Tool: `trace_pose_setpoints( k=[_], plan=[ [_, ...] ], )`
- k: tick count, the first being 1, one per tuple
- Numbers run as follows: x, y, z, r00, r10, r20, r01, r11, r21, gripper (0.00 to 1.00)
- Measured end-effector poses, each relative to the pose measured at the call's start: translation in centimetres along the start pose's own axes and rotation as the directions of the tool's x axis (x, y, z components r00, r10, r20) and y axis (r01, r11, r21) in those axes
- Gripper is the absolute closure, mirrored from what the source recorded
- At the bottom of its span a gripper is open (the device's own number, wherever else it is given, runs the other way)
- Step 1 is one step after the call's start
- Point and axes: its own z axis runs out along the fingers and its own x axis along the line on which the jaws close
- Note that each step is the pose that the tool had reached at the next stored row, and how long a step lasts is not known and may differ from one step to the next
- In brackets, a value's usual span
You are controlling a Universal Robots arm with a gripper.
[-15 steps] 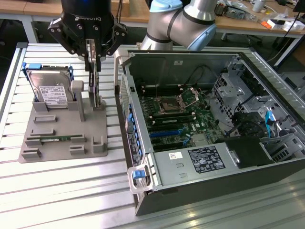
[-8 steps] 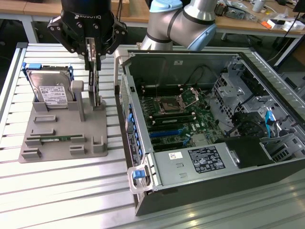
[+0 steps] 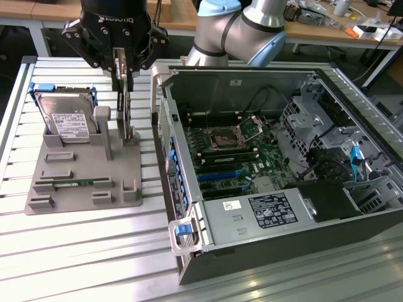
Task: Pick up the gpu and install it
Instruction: 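Pick up the gpu and move the gpu toward the slot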
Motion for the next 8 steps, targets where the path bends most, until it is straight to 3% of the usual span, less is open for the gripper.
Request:
trace_pose_setpoints(
  k=[8],
  plan=[
    [-0.02,0.03,-0.67,1.0,0.0,0.0,0.0,1.0,-0.0001,0.74]
  ],
)
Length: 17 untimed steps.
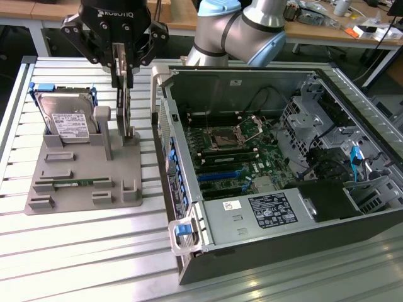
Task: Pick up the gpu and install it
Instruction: 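Pick up the gpu and move the gpu toward the slot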
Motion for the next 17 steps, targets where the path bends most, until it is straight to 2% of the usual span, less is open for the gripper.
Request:
trace_pose_setpoints(
  k=[17],
  plan=[
    [0.0,0.06,-1.27,1.0,0.0,0.0,0.0,1.0,0.0,0.74]
  ],
)
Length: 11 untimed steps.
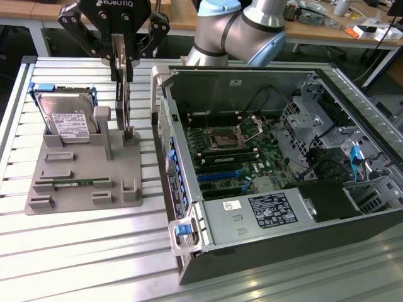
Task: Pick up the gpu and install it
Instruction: 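Pick up the gpu and move the gpu toward the slot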
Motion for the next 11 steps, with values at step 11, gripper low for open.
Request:
trace_pose_setpoints(
  k=[11],
  plan=[
    [-0.01,0.03,-0.59,1.0,0.0,0.0,0.0,1.0,-0.0001,0.74]
  ],
)
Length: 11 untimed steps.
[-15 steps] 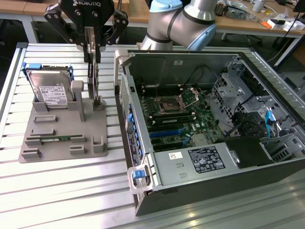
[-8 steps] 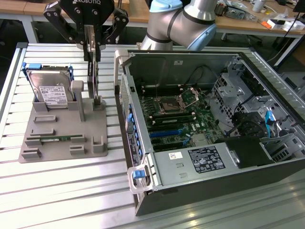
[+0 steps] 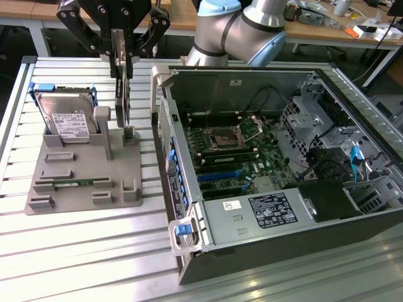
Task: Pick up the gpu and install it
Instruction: 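Pick up the gpu and move the gpu toward the slot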
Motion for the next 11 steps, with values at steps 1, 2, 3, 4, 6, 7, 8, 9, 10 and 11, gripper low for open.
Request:
trace_pose_setpoints(
  k=[1,2,3,4,6,7,8,9,10,11],
  plan=[
    [0.0,0.0,-0.02,1.0,0.0,0.0,0.0,1.0,0.0,0.74],
    [0.0,0.01,-0.1,1.0,0.0,0.0,0.0,1.0,0.0,0.74],
    [0.0,0.01,-0.16,1.0,0.0,0.0,0.0,1.0,-0.0001,0.74],
    [-0.01,0.01,-0.22,1.0,0.0,0.0,0.0,1.0,0.0,0.74],
    [-0.01,0.02,-0.41,1.0,0.0,0.0,0.0,1.0,0.0,0.74],
    [-0.01,0.02,-0.48,1.0,0.0,0.0,0.0,1.0,0.0,0.74],
    [-0.01,0.03,-0.58,1.0,0.0,0.0,0.0,1.0,0.0,0.74],
    [-0.01,0.03,-0.61,1.0,0.0,0.0,0.0,1.0,-0.0001,0.74],
    [-0.02,0.03,-0.65,1.0,0.0,0.0,0.0,1.0,-0.0001,0.74],
    [-0.02,0.03,-0.74,1.0,0.0,0.0,0.0,1.0,0.0,0.74]
  ],
)
